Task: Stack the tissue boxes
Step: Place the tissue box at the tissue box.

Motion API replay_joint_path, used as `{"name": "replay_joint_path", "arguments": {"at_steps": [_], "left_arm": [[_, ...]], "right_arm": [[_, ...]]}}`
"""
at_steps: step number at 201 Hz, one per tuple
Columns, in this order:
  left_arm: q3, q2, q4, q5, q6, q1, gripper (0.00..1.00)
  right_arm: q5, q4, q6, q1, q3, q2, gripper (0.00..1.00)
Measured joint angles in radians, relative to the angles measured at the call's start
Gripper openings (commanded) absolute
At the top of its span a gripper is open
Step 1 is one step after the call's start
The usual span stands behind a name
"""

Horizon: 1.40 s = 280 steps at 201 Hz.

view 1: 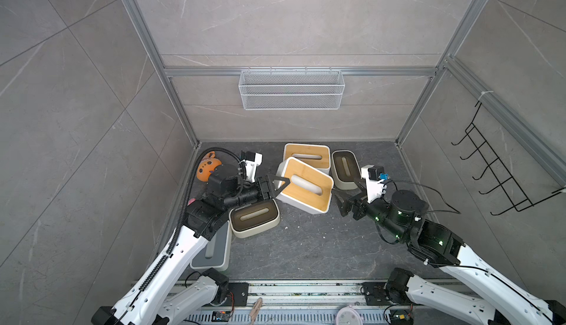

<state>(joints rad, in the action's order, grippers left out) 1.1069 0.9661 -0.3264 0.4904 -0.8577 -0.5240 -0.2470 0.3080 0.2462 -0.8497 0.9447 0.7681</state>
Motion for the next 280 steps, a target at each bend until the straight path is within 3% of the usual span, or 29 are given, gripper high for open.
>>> {"name": "replay_joint_path", "arguments": {"at_steps": [61, 111, 179, 280], "left_arm": [[0.240, 0.237, 0.090, -0.098, -0.032, 0.000, 0.27], [0.406, 0.442, 0.098, -0.106, -0.074, 0.017, 0.27], [0.439, 0.570, 0.125, -0.066, -0.206, 0.068, 0.28], [0.420, 0.579, 0.194, 0.011, -0.300, 0.099, 0.28]], "right_arm": [[0.018, -0.103, 0.008, 0.000, -0.093, -0.061, 1.00], [-0.006, -0.111, 0.031, 0.000, -0.134, -0.091, 1.00], [-0.026, -0.106, 0.039, 0.000, -0.143, -0.148, 1.00], [-0.043, -0.096, 0.050, 0.000, -0.151, -0.122, 1.00]]}}
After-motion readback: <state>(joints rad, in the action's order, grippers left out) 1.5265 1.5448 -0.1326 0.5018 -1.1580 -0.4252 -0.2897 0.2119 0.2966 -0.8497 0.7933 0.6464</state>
